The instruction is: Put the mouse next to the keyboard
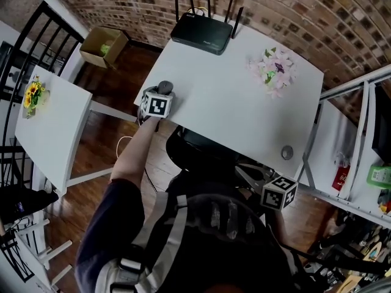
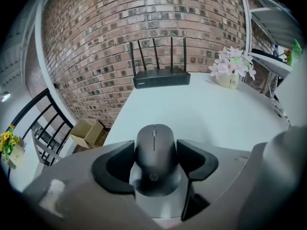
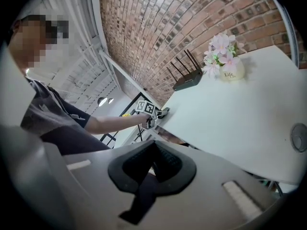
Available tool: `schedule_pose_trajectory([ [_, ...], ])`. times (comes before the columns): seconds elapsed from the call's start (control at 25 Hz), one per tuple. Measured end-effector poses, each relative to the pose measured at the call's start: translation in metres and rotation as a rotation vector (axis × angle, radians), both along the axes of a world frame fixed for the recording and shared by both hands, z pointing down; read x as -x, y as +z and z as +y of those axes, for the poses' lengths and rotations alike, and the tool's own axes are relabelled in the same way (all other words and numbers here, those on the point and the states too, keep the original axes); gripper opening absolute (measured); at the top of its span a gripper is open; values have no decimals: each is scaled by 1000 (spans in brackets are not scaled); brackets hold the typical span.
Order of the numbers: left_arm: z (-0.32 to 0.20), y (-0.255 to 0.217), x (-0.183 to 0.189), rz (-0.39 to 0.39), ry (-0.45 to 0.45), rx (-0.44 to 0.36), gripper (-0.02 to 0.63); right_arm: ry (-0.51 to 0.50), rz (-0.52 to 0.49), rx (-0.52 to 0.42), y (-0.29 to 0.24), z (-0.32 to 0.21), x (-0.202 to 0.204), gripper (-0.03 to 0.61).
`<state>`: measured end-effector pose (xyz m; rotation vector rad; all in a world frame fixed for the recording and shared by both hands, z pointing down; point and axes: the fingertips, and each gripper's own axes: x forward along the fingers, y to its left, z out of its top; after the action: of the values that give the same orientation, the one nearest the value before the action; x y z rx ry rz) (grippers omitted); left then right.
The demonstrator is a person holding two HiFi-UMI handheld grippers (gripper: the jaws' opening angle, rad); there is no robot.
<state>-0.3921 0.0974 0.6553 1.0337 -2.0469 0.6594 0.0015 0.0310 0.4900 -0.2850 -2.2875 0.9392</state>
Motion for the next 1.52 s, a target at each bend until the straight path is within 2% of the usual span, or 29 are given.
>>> schedule_pose_trajectory([
  [0.16,6,-8,7,11,-50,-16,295,-3,8,1,1,-3,-2,3],
  [0.36,-1,-10,10,37,-16,-18,290,-10,18,4,2,-3,-1,3],
  [0.52,-1,-12,11,8,-5,-16,229,-20,18,-3,2,-2,3,3],
  [0.88,-5,-12,8,-14,-7,-27,219,-17,17,1,4,-5,3,3],
  [1.12,-12,-10,-9,22,23,-32,219,-19,11,6,3,-6,-1,3],
  [1.52,-35,-12,-42,40,50,-58,222,-17,-1,4,1,-4,-12,3],
])
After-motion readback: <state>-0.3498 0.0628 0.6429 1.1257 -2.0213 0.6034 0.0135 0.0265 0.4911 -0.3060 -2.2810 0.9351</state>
